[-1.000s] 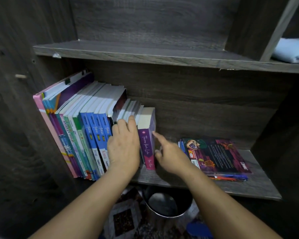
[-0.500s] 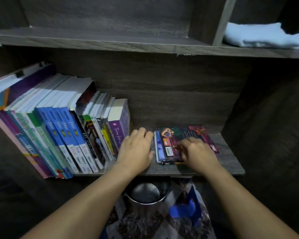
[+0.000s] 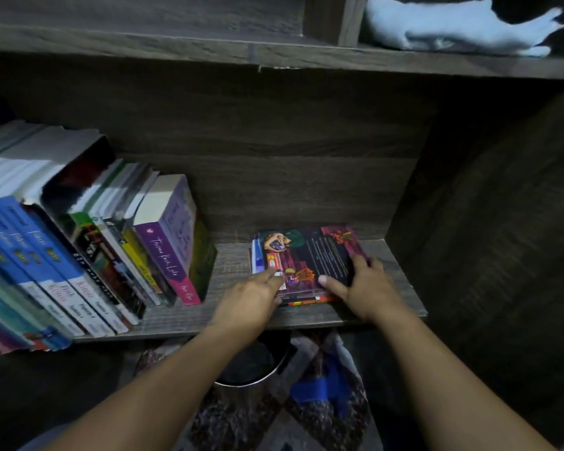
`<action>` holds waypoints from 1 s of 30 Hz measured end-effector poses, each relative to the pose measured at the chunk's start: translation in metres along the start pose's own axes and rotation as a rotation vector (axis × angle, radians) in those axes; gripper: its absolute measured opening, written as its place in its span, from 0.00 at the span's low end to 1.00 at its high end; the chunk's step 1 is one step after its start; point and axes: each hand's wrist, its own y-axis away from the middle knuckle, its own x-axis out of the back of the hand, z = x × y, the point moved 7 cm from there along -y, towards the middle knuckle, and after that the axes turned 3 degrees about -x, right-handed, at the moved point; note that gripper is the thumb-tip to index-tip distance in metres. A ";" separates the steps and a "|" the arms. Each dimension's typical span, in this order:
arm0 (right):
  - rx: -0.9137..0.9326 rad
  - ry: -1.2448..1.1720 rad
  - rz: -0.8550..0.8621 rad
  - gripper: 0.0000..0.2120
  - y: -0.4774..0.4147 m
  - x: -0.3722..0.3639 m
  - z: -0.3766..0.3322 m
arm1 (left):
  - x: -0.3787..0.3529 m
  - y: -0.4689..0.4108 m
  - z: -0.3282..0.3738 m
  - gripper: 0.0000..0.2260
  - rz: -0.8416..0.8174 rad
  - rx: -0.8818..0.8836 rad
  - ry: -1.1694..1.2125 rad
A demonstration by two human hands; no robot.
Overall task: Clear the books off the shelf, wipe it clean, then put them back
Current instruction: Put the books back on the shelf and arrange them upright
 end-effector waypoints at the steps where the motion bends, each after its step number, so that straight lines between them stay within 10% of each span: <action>1: -0.040 -0.028 0.068 0.46 -0.001 0.004 -0.001 | 0.000 0.000 -0.001 0.22 0.002 0.002 0.011; 13: 0.052 -0.681 0.677 0.22 0.048 0.065 -0.065 | 0.018 0.018 -0.026 0.21 0.039 -0.062 -0.074; 23: 0.610 -0.706 0.740 0.17 0.088 0.035 -0.152 | 0.146 0.085 -0.062 0.11 0.753 0.020 -0.099; 30: 0.804 -0.633 0.720 0.15 0.100 0.012 -0.193 | 0.168 0.108 -0.107 0.18 0.772 0.275 -0.141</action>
